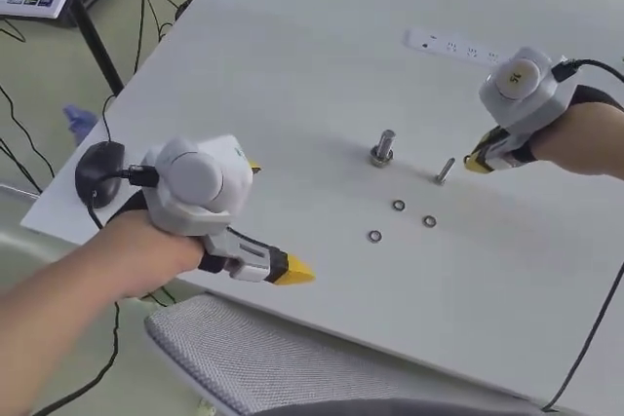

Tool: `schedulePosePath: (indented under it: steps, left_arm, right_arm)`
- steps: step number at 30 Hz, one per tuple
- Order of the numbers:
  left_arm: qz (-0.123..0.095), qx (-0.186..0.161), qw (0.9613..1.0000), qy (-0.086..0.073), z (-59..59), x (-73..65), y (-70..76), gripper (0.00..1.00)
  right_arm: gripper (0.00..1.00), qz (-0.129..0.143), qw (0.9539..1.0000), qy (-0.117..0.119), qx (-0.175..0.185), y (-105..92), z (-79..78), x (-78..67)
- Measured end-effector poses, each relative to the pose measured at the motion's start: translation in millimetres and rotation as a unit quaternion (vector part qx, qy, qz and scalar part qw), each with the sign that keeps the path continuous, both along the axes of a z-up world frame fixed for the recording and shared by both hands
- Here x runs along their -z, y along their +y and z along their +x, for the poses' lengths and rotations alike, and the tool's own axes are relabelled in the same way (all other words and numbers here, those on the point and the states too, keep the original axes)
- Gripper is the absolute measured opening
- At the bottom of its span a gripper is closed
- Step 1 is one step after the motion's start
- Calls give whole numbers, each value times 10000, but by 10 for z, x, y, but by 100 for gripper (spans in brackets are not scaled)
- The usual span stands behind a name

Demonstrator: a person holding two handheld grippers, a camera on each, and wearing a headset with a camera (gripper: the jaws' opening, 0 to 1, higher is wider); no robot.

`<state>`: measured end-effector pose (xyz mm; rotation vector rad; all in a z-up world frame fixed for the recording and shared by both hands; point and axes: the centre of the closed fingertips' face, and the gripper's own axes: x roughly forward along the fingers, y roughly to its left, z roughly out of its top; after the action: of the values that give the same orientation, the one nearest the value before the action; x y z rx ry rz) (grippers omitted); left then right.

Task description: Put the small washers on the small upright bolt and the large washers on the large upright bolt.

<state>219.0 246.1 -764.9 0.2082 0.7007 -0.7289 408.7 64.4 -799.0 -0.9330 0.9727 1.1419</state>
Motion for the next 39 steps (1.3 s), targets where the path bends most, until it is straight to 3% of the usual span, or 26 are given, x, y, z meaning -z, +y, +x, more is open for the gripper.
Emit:
schedulePosePath:
  steps: [5, 13, 27, 39]
  left_arm:
    - [172, 64, 9998, -8, -27, 26, 34, 99]
    - [43, 18, 10000, 47, -45, 53, 43, 99]
    - [61, 25, 9998, 181, -53, 129, 104, 94]
    - [11, 23, 9999, 155, -22, 130, 121, 93]
  right_arm:
    - [13, 13, 10000, 35, -47, 90, 15, 5]
    - [13, -74, 9999, 109, -87, 130, -13, 78]
    - [13, -118, 9997, 209, -27, 138, -4, 134]
    - [13, -170, 9995, 272, -59, 147, 72, 261]
